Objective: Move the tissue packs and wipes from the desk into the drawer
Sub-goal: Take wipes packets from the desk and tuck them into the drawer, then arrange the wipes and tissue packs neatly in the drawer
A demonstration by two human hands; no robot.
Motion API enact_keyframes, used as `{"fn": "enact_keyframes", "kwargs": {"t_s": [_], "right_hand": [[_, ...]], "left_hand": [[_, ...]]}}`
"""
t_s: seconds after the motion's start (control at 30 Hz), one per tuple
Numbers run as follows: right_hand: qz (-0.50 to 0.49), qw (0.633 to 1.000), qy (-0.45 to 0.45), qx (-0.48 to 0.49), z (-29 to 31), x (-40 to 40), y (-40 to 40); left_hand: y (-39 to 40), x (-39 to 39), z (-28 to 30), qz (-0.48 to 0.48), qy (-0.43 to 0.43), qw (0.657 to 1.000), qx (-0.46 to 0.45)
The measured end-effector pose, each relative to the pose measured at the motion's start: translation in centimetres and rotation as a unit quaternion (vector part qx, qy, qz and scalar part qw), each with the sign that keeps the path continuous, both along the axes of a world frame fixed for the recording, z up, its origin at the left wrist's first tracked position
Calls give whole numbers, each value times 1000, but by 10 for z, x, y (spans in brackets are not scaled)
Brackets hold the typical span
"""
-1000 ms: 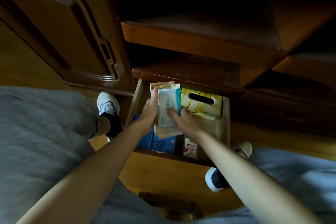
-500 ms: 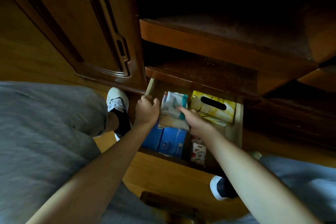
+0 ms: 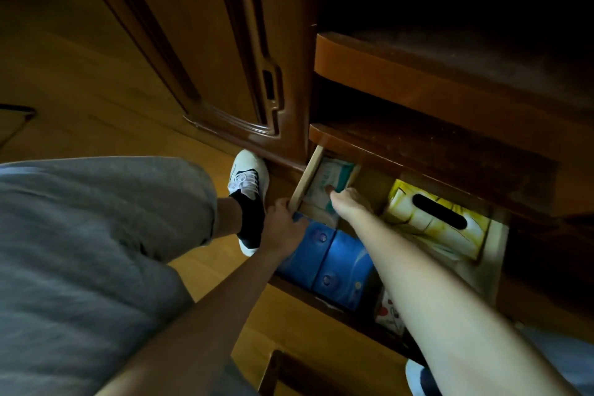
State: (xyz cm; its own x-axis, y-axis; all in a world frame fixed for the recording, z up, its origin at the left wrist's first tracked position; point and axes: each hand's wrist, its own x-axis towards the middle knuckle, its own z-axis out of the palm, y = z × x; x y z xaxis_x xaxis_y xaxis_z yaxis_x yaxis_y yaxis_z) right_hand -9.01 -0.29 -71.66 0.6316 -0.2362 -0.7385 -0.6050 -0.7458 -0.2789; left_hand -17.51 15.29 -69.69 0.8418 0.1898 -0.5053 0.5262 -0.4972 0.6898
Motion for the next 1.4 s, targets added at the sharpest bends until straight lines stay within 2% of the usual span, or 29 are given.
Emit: {"fn": "enact_keyframes", "kwargs": {"t_s": [0.07,0.17,0.27,0.37,0.47,0.53,0.67,0.73,0.8,0.87,0.93,1.0,1.1,1.17,1.27,1.4], "right_hand": [[24,1000,13,-12,10,-1,-13],[16,997,4,72,38,-18,-34],[64,985,-59,150,76,-42,-57],[117,976,-92,159,125,-63,-91],[95,969,-164,157,180,-84,-131],[56,959,-228,156,223,-97,-155],[20,912,-364,188,328,-120,-191],[16,884,-426,194,384,-130,-204],[7,852,-489,186,434,-136,-218],[-4,826,-539,166,471,-135,-235],[-14,814,-568,122,496,-124,-256],[-28,816,-575,49,507,-105,-283],[-60,834,-543,-79,502,-71,-328],[-70,844,-512,-145,493,-51,-354],[-15,848,-443,-291,483,-14,-383],[49,843,-377,-379,489,50,-392]], "left_hand": [[-2,3,3,0,-5,1000,10],[-12,5,18,-14,-55,998,39],[-27,7,47,-38,-114,988,95],[-50,12,91,-94,-159,976,112],[-75,14,153,-176,-236,950,101],[-90,15,203,-232,-332,904,135],[-122,21,318,-273,-567,763,150],[-139,30,374,-270,-648,699,132],[-159,44,425,-257,-694,663,115],[-181,63,463,-254,-687,672,109],[-204,86,487,-269,-644,706,121],[-226,111,497,-288,-588,741,145],[-254,144,490,-319,-529,766,181],[-270,161,475,-343,-498,769,206],[-290,182,460,-364,-471,762,255],[-295,195,452,-353,-493,753,257]]}}
